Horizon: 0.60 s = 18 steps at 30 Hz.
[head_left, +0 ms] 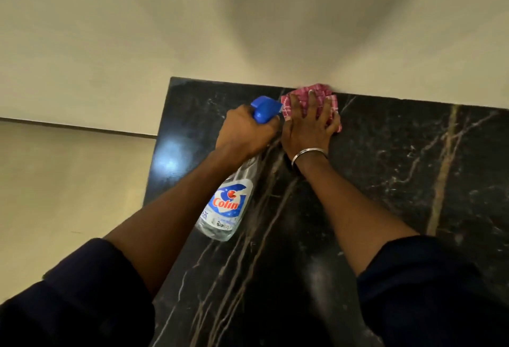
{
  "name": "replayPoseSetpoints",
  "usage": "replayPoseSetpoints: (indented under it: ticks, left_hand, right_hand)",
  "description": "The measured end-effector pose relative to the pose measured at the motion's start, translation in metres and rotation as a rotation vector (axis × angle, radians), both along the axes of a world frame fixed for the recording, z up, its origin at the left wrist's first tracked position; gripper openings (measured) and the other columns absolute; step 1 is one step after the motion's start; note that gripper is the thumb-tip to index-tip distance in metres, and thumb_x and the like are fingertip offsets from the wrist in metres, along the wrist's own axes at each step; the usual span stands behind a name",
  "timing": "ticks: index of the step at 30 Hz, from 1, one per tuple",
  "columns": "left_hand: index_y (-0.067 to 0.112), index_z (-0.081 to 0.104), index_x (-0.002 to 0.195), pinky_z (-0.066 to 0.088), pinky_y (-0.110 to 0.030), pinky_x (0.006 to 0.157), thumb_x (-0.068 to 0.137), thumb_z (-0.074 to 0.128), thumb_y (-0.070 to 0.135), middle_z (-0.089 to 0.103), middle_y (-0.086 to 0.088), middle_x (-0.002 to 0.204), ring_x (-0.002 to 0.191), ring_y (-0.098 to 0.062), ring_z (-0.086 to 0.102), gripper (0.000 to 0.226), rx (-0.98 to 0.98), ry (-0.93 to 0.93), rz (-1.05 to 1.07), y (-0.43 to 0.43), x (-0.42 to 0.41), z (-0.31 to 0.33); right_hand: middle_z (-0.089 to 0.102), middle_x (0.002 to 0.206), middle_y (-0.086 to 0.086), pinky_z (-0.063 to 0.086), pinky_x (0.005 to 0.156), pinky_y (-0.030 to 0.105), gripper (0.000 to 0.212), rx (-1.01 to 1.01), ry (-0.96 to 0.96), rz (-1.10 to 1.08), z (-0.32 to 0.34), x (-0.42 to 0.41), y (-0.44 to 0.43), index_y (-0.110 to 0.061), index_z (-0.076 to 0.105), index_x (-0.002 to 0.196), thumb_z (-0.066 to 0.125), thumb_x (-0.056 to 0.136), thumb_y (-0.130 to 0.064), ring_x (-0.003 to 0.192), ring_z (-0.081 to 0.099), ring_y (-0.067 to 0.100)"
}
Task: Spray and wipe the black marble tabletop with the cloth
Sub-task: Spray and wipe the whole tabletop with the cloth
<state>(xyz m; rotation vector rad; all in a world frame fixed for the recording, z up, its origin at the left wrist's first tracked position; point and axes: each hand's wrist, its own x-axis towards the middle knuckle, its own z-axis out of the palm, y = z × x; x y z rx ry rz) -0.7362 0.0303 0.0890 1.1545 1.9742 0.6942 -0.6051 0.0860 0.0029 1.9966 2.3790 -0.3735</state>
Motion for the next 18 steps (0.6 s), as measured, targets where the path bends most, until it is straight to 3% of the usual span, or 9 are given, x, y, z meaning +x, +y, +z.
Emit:
replayPoseSetpoints:
  ticks: [3,8,13,18]
  left_hand:
    - [0.021,0.062,0.095,0.042,-0.016,0.057,0.085,0.065,0.036,0.060,0.007,0.068,0.061,-0.004,0.059,0.019,0.021,-0.005,0.061,-0.014,-0.048,0.000]
    - [0.022,0.054,0.103,0.040,-0.011,0.057,0.088,0.064,0.034,0.058,0.006,0.074,0.064,-0.003,0.056,0.022,0.037,0.032,0.116,-0.030,-0.105,0.005]
    - [0.014,0.058,0.103,0.039,-0.015,0.053,0.085,0.065,0.038,0.056,0.003,0.072,0.060,-0.007,0.054,0.031,0.026,0.072,0.181,-0.039,-0.138,0.010]
    - [0.015,0.055,0.098,0.037,-0.016,0.052,0.086,0.065,0.038,0.052,0.005,0.068,0.059,-0.007,0.052,0.028,0.013,0.100,0.241,-0.044,-0.146,0.009]
  right_hand:
    - [0.003,0.164,0.010,0.003,0.113,0.067,0.061,-0.025,-0.001,0.088,0.004,-0.055,-0.010,-0.036,0.007,0.155,0.031,0.098,-0.043,0.148,0.000,0.043]
    - [0.011,0.163,0.009,0.005,0.114,0.065,0.055,-0.035,0.020,0.250,0.006,-0.147,-0.026,-0.026,0.039,0.146,0.042,0.094,-0.044,0.148,0.005,0.040]
    - [0.001,0.164,0.012,0.001,0.114,0.063,0.066,-0.035,0.009,0.366,0.010,-0.201,-0.035,-0.024,0.019,0.154,0.041,0.097,-0.048,0.148,-0.003,0.041]
    - [0.008,0.163,0.012,0.000,0.116,0.062,0.063,-0.021,-0.007,0.473,0.006,-0.215,-0.035,-0.024,0.020,0.154,0.040,0.098,-0.046,0.149,-0.003,0.040]
